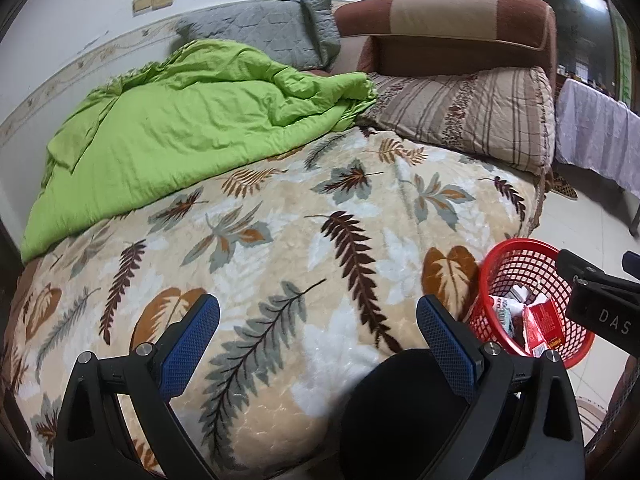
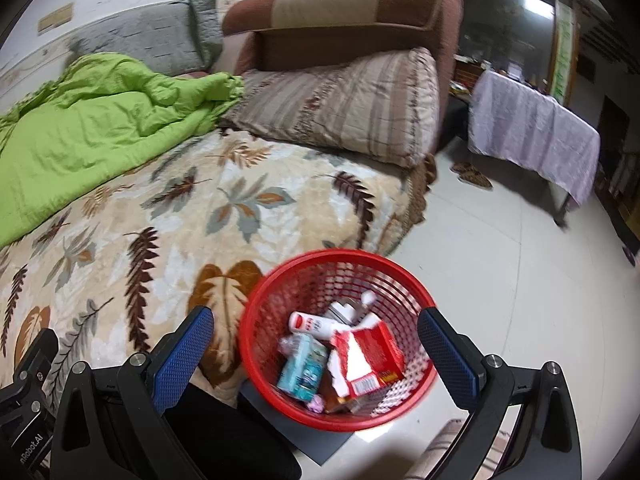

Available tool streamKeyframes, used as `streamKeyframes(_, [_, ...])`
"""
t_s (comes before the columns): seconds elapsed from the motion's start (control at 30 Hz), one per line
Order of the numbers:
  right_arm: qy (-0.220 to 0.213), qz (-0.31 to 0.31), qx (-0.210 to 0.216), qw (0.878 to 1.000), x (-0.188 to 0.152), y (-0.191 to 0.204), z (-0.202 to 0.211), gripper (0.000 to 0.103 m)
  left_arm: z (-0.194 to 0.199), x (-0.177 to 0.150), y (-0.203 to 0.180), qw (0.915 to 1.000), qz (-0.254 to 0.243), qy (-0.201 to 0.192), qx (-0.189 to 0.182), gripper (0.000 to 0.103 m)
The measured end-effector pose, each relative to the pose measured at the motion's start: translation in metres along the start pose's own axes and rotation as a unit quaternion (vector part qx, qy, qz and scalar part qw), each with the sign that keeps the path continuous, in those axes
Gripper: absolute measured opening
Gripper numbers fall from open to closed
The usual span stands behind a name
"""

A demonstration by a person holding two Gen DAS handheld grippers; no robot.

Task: Collect trash

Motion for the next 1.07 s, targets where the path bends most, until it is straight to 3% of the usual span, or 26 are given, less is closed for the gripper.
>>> streamKeyframes(0.23, [-0.003,0.06,0.07,0.996,0.031,0.061,-0.017,0.103,-0.005,-0.005,0.065,0.9967,0.067,0.016,0.043,0.098])
streamKeyframes(0.4, [-0.008,0.132,0.122,0.984,0.036,0.143,-0.038,0.103,-0.019,-0.021,0.136,0.9856,0.135,0.048,0.089,0.098])
streamKeyframes(0.53, [0.039,0.175,0.167,0.97,0.026,0.219,-0.074,0.103,-0.038,-0.037,0.196,0.9707,0.189,0.083,0.122,0.098])
streamKeyframes(0.6, [0.058,0.19,0.172,0.965,0.022,0.252,-0.092,0.103,-0.05,-0.047,0.224,0.9606,0.215,0.101,0.145,0.098])
streamKeyframes(0.7, [0.052,0.213,0.173,0.96,0.018,0.3,-0.111,0.102,-0.075,-0.052,0.251,0.9501,0.225,0.13,0.172,0.098])
streamKeyframes(0.83, [0.038,0.24,0.185,0.952,0.016,0.348,-0.127,0.102,-0.112,-0.057,0.274,0.9395,0.245,0.167,0.172,0.098])
streamKeyframes(0.97, [0.074,0.269,0.172,0.945,0.009,0.379,-0.152,0.102,-0.137,-0.059,0.285,0.9353,0.261,0.182,0.155,0.098])
streamKeyframes(1.07, [0.092,0.258,0.18,0.945,0.009,0.379,-0.163,0.103,-0.145,-0.06,0.291,0.9342,0.256,0.185,0.166,0.101])
Point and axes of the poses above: each gripper's, at about its wrist camera, not at the fingertips, and z roughly against the way its jaws point, y to its left, x to its top, the point moved 2 cm from there along -z, roughly the way its jaws point, and after that the axes turned 1 degree about -x, right-handed, at the moved point
